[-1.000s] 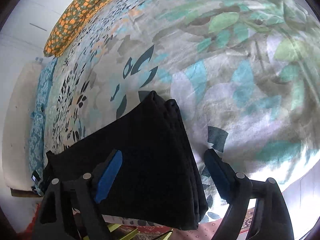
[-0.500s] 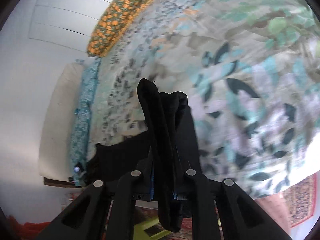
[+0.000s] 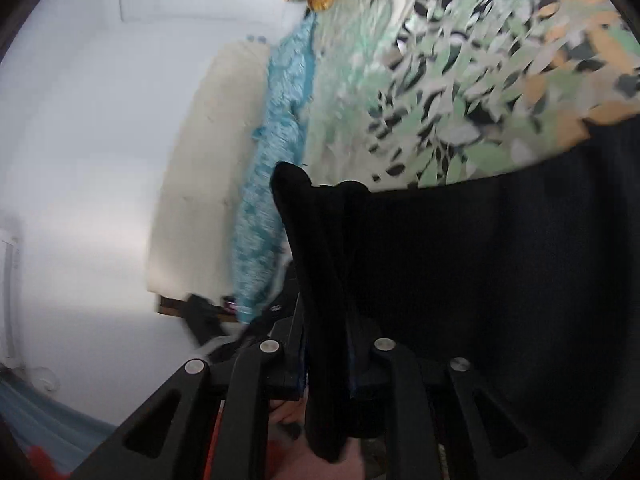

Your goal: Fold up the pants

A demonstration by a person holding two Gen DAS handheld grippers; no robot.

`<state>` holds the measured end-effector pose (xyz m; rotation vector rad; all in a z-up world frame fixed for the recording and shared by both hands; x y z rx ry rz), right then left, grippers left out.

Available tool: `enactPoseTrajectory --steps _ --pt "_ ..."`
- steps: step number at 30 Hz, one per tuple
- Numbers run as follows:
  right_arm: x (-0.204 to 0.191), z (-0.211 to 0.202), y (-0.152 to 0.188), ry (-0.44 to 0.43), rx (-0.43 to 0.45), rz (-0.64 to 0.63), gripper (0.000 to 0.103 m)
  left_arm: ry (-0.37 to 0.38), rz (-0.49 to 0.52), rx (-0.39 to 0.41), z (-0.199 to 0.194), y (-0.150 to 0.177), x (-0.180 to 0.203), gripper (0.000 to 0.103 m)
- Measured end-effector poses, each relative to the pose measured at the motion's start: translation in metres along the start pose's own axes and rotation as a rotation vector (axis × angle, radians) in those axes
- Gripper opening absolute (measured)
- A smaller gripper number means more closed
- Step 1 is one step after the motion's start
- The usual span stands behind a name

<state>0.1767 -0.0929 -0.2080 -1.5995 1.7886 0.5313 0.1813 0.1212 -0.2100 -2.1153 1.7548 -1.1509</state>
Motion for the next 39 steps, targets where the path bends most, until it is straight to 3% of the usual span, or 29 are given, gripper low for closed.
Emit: enactPoseTrajectory --steps 2,4,6,9,13,14,16,17,20,22,30,32,34,39 --pt "0.000 0.007 0.001 0.050 -0.004 0.003 0.041 0.028 -0.039 0.002 -0.001 -0.002 -0.005 0.101" --pt "0.005 -0.015 -0.001 0.058 0.042 -0.016 0.046 0.069 -0.064 0.019 -0.005 -0.004 -0.005 0.101" --pt "0.018 -0.050 -0.004 0.149 0.122 -0.094 0.061 0.127 -0.065 0.024 -0.007 -0.006 0.002 0.101" --pt "0.045 -0.103 0.003 0.326 0.252 -0.201 0.071 0.231 -0.021 -0.037 0.002 -0.001 0.027 0.101" --pt "0.084 -0.139 0.023 0.434 0.344 -0.204 0.072 0.344 0.141 -0.159 0.021 0.026 0.086 0.100" --pt "0.093 -0.148 0.026 0.452 0.359 -0.204 0.072 0.340 0.186 -0.178 0.025 0.033 0.097 0.098" --pt "0.102 -0.148 0.036 0.482 0.374 -0.204 0.072 0.316 0.249 -0.211 0.035 0.041 0.109 0.077" --pt "0.105 -0.148 0.037 0.482 0.361 -0.201 0.072 0.304 0.261 -0.228 0.040 0.044 0.112 0.075" --pt "0.102 -0.149 0.029 0.465 0.370 -0.238 0.072 0.288 0.250 -0.264 0.053 0.052 0.110 0.071" --pt "0.098 -0.150 0.026 0.472 0.388 -0.277 0.072 0.279 0.260 -0.268 0.053 0.055 0.107 0.062" --pt "0.086 -0.130 0.032 0.457 0.363 -0.352 0.072 0.240 0.293 -0.320 0.065 0.074 0.105 0.053" --pt "0.085 -0.132 0.034 0.466 0.372 -0.370 0.072 0.230 0.289 -0.343 0.071 0.078 0.101 0.036" --pt "0.085 -0.135 0.033 0.472 0.387 -0.367 0.072 0.219 0.296 -0.351 0.073 0.080 0.101 0.007" --pt "0.084 -0.151 0.028 0.512 0.460 -0.373 0.072 0.223 0.276 -0.295 0.049 0.062 0.106 0.003"
Point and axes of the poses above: each gripper's, at about its wrist camera, not at the fingertips, and z roughly the way its jaws point, x to its right, y to its underside, the point moved 8 cm from there along z, roughly the way its jaws point, and after that the axes turned 15 degrees about y, right-handed, at the moved point
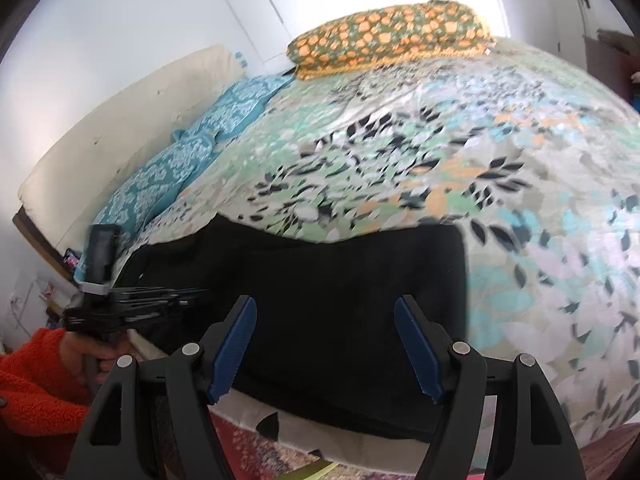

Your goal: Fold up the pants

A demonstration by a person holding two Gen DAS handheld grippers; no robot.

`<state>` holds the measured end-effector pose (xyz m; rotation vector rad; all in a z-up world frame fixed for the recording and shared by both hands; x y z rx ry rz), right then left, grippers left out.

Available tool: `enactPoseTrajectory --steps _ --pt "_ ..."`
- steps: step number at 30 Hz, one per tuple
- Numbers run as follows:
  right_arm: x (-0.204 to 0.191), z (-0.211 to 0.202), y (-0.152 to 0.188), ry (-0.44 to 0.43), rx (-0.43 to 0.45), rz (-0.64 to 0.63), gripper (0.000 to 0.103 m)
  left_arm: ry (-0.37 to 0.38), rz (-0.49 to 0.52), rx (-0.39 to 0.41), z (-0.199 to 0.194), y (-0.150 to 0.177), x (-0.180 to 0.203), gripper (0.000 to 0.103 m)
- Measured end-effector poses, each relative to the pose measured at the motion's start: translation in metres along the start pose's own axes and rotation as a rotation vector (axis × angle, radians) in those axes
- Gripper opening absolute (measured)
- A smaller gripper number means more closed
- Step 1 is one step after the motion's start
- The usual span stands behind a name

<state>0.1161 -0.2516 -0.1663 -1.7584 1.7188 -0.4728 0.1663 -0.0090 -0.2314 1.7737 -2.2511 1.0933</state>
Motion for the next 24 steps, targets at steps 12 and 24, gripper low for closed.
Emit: enactPoseTrajectory --steps 12,24 --pt "-0.010 0.077 0.049 0.025 -0.310 -0.075 0.074 -0.077 -0.071 -0.069 0.005 0.021 -0.030 0.010" --pt "-0.037 0.064 0.017 0.184 -0.203 -0.224 0.084 -0.136 -0.018 0.163 -0.040 -0.006 -0.021 0.075"
Point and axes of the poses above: each gripper's, at about its wrist camera, not at the fingertips, and z roughly the way its jaws point, x to its right, y to its underside, the point moved 8 cm from there along z, roughly the way its jaws point, and after that the axes turned 15 degrees about y, right-handed, at the moved point
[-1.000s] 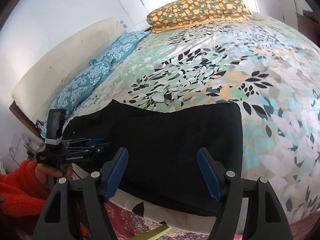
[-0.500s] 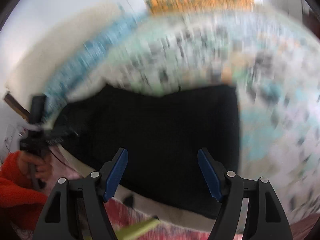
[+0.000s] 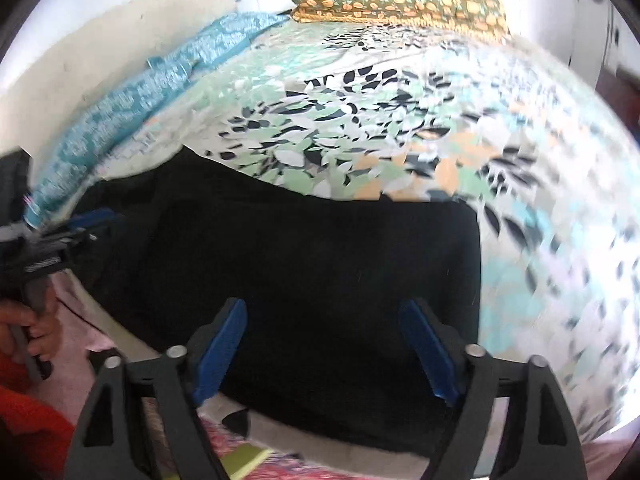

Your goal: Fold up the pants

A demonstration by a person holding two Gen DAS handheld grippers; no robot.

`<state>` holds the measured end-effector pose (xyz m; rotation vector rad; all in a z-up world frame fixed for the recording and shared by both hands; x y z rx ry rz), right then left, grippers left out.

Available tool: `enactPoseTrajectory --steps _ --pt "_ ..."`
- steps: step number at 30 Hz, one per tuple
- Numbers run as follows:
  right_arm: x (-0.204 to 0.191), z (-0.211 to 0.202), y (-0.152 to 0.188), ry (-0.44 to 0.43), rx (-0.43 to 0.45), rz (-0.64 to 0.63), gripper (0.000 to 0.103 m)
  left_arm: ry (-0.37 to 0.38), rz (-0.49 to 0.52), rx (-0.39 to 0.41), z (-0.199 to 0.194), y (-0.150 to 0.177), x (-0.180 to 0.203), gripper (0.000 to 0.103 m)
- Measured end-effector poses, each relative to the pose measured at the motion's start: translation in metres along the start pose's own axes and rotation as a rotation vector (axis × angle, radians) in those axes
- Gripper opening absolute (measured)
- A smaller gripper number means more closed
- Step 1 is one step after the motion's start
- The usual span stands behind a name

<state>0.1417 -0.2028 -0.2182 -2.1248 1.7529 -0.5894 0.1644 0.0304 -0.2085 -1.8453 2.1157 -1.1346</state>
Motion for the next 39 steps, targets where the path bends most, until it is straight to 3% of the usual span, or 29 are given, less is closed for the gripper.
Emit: enactPoseTrajectory --steps 4,8,13,16,25,39 --pt "-0.017 0.037 0.017 0.018 -0.126 -0.053 0.085 0.049 0.084 -0.066 0.032 0.005 0.023 0.075" --pt "-0.026 0.040 0.021 0.073 -0.107 -0.121 0.094 -0.031 0.116 -0.180 0.066 0.022 0.014 0.075" --pt "-0.025 0.043 0.021 0.080 -0.102 -0.117 0.098 -0.072 0.090 -0.196 0.073 0.026 0.000 0.093" --pt "-0.027 0.045 0.021 0.093 -0.100 -0.123 0.100 -0.081 0.084 -0.200 0.074 0.028 -0.004 0.097" --pt "-0.031 0.047 0.021 0.105 -0.095 -0.134 0.103 -0.106 0.088 -0.211 0.077 0.031 -0.004 0.102" --pt "-0.031 0.047 0.022 0.115 -0.090 -0.141 0.103 -0.113 0.091 -0.216 0.077 0.032 -0.004 0.102"
Point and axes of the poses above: each gripper's, at about its wrist camera, not at the fingertips, and z roughly the way its jaws point, x to its right, y to its underside, the point moved 8 cm from there along z, roughly the way its jaws point, and after that the axes turned 15 degrees about y, right-handed, at the moved point
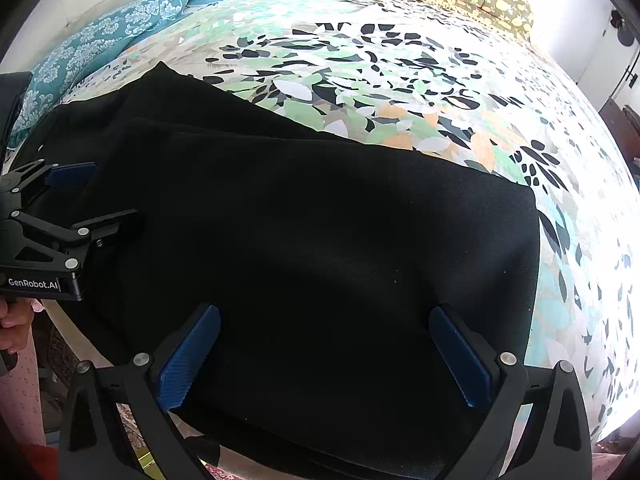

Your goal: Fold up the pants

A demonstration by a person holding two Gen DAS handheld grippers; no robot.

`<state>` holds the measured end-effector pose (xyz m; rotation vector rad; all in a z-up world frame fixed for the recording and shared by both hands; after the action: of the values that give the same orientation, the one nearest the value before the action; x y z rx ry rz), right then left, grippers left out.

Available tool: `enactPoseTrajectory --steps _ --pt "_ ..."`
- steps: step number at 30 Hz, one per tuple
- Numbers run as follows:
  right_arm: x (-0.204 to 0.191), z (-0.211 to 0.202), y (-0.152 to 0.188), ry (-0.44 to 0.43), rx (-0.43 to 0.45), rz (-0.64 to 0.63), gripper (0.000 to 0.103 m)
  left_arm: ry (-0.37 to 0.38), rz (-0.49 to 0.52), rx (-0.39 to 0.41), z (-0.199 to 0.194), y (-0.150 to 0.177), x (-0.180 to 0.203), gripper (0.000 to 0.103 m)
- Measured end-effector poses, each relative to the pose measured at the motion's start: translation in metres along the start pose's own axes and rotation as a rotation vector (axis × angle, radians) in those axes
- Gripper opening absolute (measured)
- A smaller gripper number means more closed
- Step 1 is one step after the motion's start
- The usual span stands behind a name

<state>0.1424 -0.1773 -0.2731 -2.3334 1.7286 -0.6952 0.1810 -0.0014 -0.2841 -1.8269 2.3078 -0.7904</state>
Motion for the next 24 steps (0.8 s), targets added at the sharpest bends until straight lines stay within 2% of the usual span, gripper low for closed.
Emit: enactPoseTrajectory --steps 17,22,24 --pt "-0.0017 -0.0003 0.0008 0.000 0.003 0.002 0.103 0.000 -0.001 0.001 0.0005 -0.0002 0.0007 0.102" --pt "0.0016 -0.0007 -0.0006 -0.011 0.010 0.014 0.103 0.019 0.005 0.030 -0.0018 0.0016 0.0005 0.102" --pt "0.0023 -0.0005 -0.0014 -0.012 0.007 0.018 0.103 0.030 -0.005 0.008 -0.0055 0.0002 -0.0005 0.101"
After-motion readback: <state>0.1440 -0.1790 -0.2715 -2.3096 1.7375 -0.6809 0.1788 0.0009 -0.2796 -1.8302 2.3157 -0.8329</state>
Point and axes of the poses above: each gripper's, at about its wrist camera, not at the fingertips, and z roughly the way its jaws point, x to its right, y to its underside, the point moved 8 cm from there along z, roughly the way its jaws point, and after that the axes turned 15 degrees about y, right-handed, at the moved point
